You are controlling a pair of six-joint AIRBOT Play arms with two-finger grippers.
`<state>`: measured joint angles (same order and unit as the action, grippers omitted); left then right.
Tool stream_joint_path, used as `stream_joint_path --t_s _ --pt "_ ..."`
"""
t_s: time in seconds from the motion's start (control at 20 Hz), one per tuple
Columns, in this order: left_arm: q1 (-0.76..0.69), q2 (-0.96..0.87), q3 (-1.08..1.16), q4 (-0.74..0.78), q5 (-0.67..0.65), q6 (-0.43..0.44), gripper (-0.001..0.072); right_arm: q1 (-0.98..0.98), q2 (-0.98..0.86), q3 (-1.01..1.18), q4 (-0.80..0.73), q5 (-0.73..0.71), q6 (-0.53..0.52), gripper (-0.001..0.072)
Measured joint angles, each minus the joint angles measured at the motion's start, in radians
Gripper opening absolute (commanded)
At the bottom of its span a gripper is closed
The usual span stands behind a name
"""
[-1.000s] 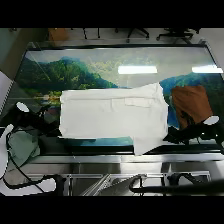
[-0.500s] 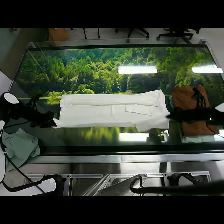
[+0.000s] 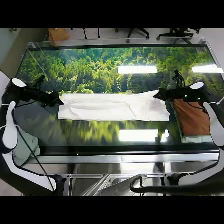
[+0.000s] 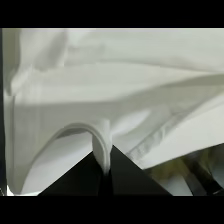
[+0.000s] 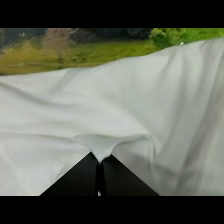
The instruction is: Fold the shirts.
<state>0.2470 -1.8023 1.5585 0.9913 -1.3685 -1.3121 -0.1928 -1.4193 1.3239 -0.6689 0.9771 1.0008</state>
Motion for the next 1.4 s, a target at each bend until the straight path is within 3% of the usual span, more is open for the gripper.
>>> stream_joint_path --t_s 0.05,0.1,0.15,0.2,0.3,0.65,0.85,1.15,1.2,1.25,1.3,1.35,1.4 --pt "-0.01 -0.039 0.036 -0.003 0.006 0.0 0.0028 0.002 -0.026 0.013 -0.002 -0.012 0.0 0.0072" --pt "-0.017 -0.076 0.073 -0.006 0.006 0.002 0.0313 0.003 -0.043 0.026 -0.004 -0.019 -0.002 0.0281" --pt "-0.023 -0.105 0.108 -0.008 -0.008 0.003 0.0566 0.002 -0.052 0.038 -0.011 -0.023 -0.004 0.0414" --pt "-0.027 -0.132 0.145 -0.009 -0.028 0.002 0.0601 -0.003 -0.053 0.053 -0.023 -0.018 -0.005 0.0504" --pt "-0.029 -0.164 0.212 -0.011 -0.082 -0.008 0.0601 -0.026 -0.039 0.076 -0.056 0.01 -0.006 0.0632" --pt "-0.006 -0.156 0.354 -0.015 -0.243 -0.088 0.06 -0.137 -0.041 0.098 -0.145 0.192 0.08 0.0653" --pt "-0.029 -0.11 0.368 -0.016 -0.267 -0.102 0.06 -0.123 -0.093 0.101 -0.133 0.237 0.087 0.0653" --pt "-0.11 -0.076 0.372 -0.016 -0.27 -0.11 0.06 -0.083 -0.163 0.101 0.029 0.268 -0.002 0.0643" --pt "-0.13 -0.074 0.372 -0.017 -0.266 -0.11 0.06 -0.077 -0.167 0.1 0.051 0.269 -0.012 0.0589" --pt "-0.154 -0.073 0.372 -0.017 -0.254 -0.109 0.0599 -0.07 -0.171 0.1 0.061 0.27 -0.026 0.0314" --pt "-0.179 -0.072 0.372 -0.017 -0.242 -0.109 0.0599 -0.064 -0.175 0.098 0.059 0.263 -0.027 0.0139" --pt "-0.204 -0.072 0.372 -0.017 -0.224 -0.109 0.0599 -0.058 -0.179 0.097 0.063 0.264 -0.034 0.0045" --pt "-0.233 -0.072 0.372 -0.017 -0.203 -0.109 0.0598 -0.054 -0.177 0.099 0.079 0.27 -0.041 0.0022"
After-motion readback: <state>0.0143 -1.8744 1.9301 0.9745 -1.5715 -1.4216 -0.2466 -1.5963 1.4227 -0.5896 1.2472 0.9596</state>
